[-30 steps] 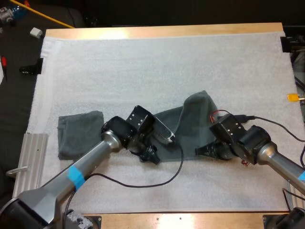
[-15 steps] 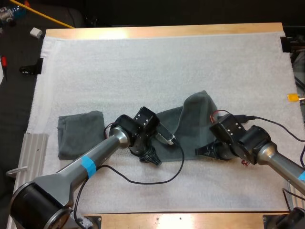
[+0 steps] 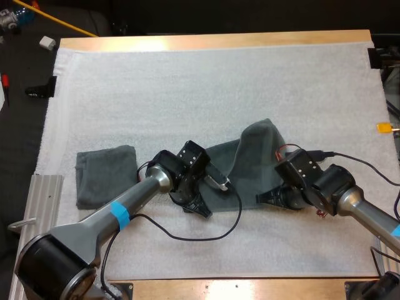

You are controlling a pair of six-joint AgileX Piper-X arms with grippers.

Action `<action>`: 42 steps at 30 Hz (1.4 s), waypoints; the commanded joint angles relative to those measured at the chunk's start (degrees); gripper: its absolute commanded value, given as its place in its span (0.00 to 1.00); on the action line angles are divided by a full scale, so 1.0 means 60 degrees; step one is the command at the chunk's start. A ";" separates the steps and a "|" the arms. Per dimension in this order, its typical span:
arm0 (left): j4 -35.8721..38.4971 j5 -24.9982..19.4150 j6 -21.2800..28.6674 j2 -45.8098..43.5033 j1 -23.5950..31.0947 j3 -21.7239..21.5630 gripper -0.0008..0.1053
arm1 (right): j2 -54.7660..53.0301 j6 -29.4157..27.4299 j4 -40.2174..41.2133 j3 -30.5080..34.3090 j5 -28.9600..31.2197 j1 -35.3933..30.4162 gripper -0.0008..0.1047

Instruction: Pick towel from pile, fold and stack

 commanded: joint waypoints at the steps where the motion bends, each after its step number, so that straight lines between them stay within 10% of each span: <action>1: 0.0103 -0.0076 -0.0092 0.0132 -0.0029 -0.0011 0.10 | -0.0106 -0.0040 0.0086 -0.0045 0.0032 0.0009 0.01; 16: 0.0531 -0.0188 0.0027 -0.0449 -0.0049 -0.0028 0.01 | -0.0085 -0.0056 -0.0008 -0.0015 0.0121 0.0003 0.01; 25: 0.0730 -0.0165 0.0039 -0.0914 -0.0037 -0.0017 0.51 | -0.0107 -0.0092 -0.0060 -0.0017 0.0102 0.0017 0.01; 42: 0.0437 -0.0175 -0.0049 -0.0541 -0.0042 0.0035 0.47 | -0.0063 -0.0029 -0.0018 -0.0024 0.0074 0.0001 0.01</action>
